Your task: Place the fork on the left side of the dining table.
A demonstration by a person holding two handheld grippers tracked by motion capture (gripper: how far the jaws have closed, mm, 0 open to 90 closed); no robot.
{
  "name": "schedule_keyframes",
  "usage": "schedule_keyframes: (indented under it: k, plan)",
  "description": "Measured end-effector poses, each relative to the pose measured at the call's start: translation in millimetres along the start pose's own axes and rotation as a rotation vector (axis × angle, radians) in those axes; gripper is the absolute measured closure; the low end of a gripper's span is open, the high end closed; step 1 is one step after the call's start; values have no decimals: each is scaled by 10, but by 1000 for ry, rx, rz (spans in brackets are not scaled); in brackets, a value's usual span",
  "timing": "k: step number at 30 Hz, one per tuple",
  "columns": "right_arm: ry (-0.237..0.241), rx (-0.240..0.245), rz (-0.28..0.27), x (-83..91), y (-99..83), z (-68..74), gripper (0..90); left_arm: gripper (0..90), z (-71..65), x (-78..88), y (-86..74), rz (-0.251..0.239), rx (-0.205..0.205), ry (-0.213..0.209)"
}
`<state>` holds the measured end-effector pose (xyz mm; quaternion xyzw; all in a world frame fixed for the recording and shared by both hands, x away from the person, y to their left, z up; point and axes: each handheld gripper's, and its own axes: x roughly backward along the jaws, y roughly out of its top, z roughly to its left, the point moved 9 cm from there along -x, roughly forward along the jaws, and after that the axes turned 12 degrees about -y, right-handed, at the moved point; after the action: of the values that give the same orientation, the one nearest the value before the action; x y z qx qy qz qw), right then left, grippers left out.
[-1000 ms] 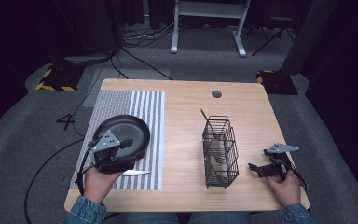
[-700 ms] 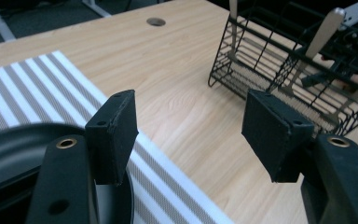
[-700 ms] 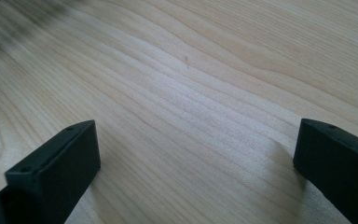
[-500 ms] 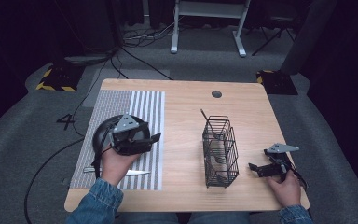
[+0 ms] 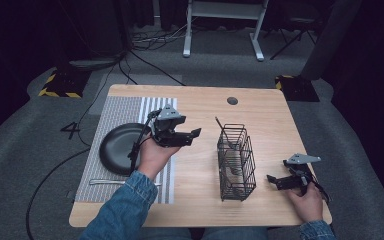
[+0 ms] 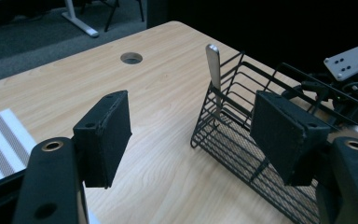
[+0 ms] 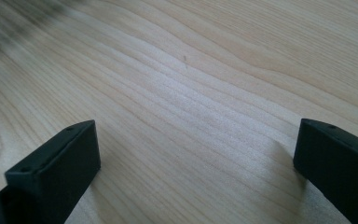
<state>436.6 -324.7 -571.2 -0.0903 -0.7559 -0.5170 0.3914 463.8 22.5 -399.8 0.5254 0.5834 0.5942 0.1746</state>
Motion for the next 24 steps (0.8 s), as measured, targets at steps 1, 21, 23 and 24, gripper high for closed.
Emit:
schedule_keyframes:
  k: [1, 21, 23, 24]
  plan:
    - [0, 0, 0, 0, 0, 0, 4, 286, 9, -36, 17, 1, -1, 2]
    - [0, 0, 0, 0, 0, 0, 4, 277, 118, -632, 186, -52, 60, -68]
    - [0, 0, 0, 0, 0, 0, 4, 299, 109, -671, 175, -40, 60, -67]
    - [0, 0, 0, 0, 0, 0, 4, 312, 106, -689, 170, -39, 63, -70]
